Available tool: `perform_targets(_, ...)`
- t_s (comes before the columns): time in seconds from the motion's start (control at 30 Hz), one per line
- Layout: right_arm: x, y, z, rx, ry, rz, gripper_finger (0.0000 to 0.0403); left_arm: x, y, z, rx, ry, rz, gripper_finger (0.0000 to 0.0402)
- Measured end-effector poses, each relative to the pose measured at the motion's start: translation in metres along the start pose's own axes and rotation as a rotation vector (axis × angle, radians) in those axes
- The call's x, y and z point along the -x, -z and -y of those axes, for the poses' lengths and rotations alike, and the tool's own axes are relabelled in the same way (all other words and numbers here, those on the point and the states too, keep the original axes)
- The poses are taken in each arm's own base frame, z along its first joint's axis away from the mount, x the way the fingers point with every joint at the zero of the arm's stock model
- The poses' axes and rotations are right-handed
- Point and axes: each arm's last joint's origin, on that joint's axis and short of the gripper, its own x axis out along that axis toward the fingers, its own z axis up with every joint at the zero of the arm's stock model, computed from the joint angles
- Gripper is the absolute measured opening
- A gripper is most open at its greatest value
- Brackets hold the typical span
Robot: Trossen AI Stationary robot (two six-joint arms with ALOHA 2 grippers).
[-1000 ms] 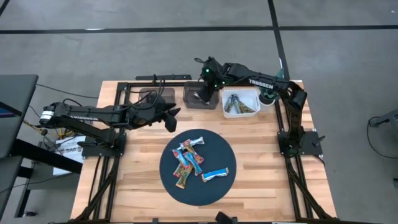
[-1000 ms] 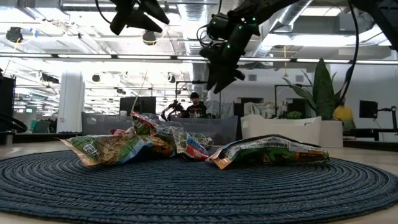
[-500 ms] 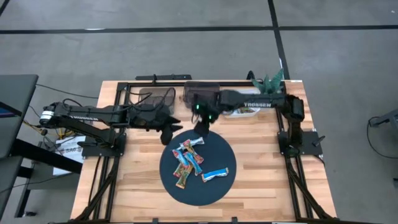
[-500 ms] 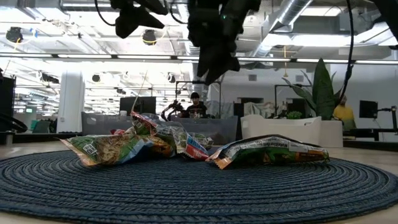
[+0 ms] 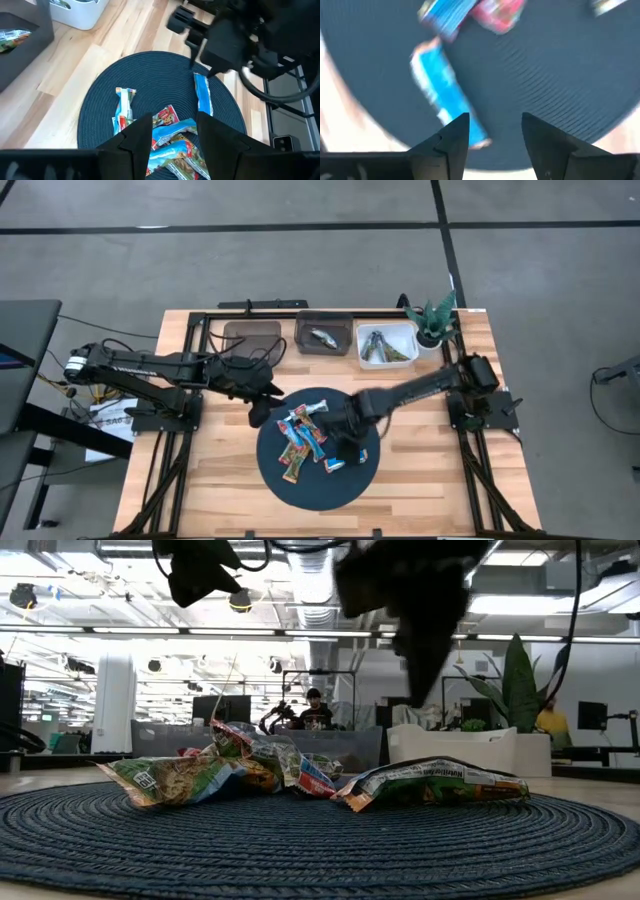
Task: Pick and place Granola Bars by type
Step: Put the yellow granola bar into the right black bin
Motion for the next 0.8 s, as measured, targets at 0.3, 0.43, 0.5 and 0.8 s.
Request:
perform_targets(0.3, -0.013, 0.025, -0.033, 0.343, -0.001, -0.057, 0.0178, 0.000, 0.000, 0.000, 0.007, 0.012, -0.005, 0.0146)
perform_targets(0.43, -0.013, 0.020, -0.037, 0.354, -0.036, 0.003, 0.0204, 0.000, 0.000, 0.000, 0.012, 0.012, -0.004, 0.0146)
perform_targets(0.5, -0.014, 0.018, -0.042, 0.363, -0.054, 0.039, 0.0221, 0.000, 0.000, 0.000, 0.014, 0.011, -0.005, 0.0146)
perform_targets(0.8, -0.035, 0.012, -0.050, 0.369, -0.022, 0.070, 0.0234, 0.000, 0.000, 0.000, 0.013, 0.010, -0.003, 0.0146)
